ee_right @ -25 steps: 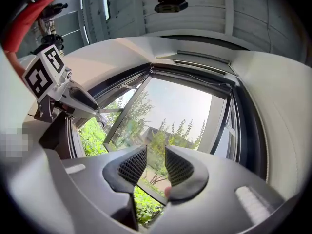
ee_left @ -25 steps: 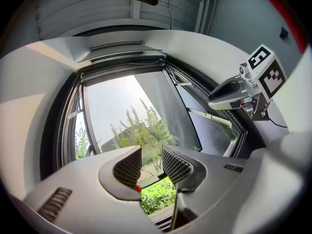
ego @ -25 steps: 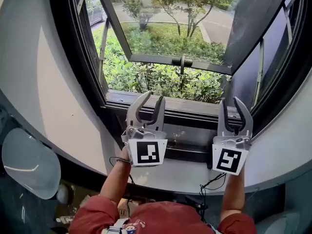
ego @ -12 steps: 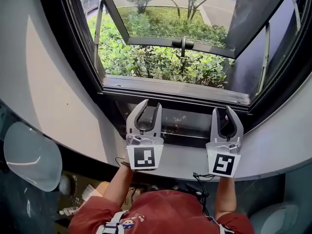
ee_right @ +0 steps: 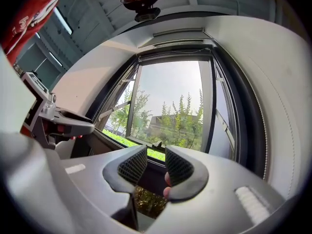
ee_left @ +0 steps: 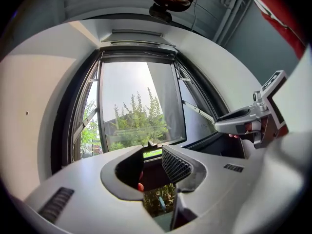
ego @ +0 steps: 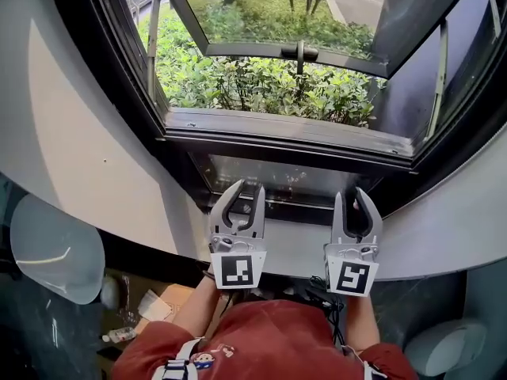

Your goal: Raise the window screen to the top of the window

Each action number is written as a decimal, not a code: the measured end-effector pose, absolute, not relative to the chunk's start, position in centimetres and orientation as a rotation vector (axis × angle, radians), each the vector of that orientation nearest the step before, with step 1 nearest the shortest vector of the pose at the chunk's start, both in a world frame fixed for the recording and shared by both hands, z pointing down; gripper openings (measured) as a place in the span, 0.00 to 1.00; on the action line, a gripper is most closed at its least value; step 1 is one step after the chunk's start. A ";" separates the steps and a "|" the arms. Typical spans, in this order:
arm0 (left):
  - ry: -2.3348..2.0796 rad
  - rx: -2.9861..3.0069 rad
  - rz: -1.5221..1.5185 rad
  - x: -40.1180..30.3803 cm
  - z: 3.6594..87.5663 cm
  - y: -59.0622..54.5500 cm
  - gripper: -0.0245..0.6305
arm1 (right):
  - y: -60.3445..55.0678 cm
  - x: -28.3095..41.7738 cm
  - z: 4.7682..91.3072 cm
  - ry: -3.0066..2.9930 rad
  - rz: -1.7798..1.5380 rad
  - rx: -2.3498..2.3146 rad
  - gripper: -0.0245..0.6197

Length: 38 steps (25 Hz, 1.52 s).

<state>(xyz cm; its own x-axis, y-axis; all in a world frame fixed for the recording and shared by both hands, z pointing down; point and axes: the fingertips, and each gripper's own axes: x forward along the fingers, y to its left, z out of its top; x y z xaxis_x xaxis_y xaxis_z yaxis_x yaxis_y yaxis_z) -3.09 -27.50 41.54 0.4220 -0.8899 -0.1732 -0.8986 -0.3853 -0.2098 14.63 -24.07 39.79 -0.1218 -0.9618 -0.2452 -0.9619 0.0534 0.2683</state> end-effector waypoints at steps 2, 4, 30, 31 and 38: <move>1.571 -2.431 0.029 -3.2 42.5 -27.3 0.21 | -24.0 15.1 40.4 2.277 0.544 -2.116 0.23; 1.584 -2.445 0.021 -3.3 43.1 -27.1 0.21 | -23.9 15.2 41.1 2.288 0.523 -2.123 0.23; 1.547 -2.486 0.009 -2.4 43.8 -26.5 0.05 | -23.6 15.1 42.3 2.330 0.477 -2.156 0.05; 1.553 -2.485 0.028 -2.5 43.7 -26.5 0.05 | -23.6 15.2 42.4 2.334 0.468 -2.171 0.05; 1.525 -2.453 0.029 -2.4 43.3 -26.7 0.05 | -23.7 15.1 42.7 2.355 0.493 -2.154 0.05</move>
<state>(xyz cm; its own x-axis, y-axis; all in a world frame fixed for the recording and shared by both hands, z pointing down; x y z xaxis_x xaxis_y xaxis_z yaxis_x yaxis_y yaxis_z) -2.37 -26.65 43.34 0.4513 -0.8798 -0.1492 -0.8849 -0.4195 -0.2027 15.11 -23.68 42.68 -0.1084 -0.9843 -0.1393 -0.9576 0.0657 0.2806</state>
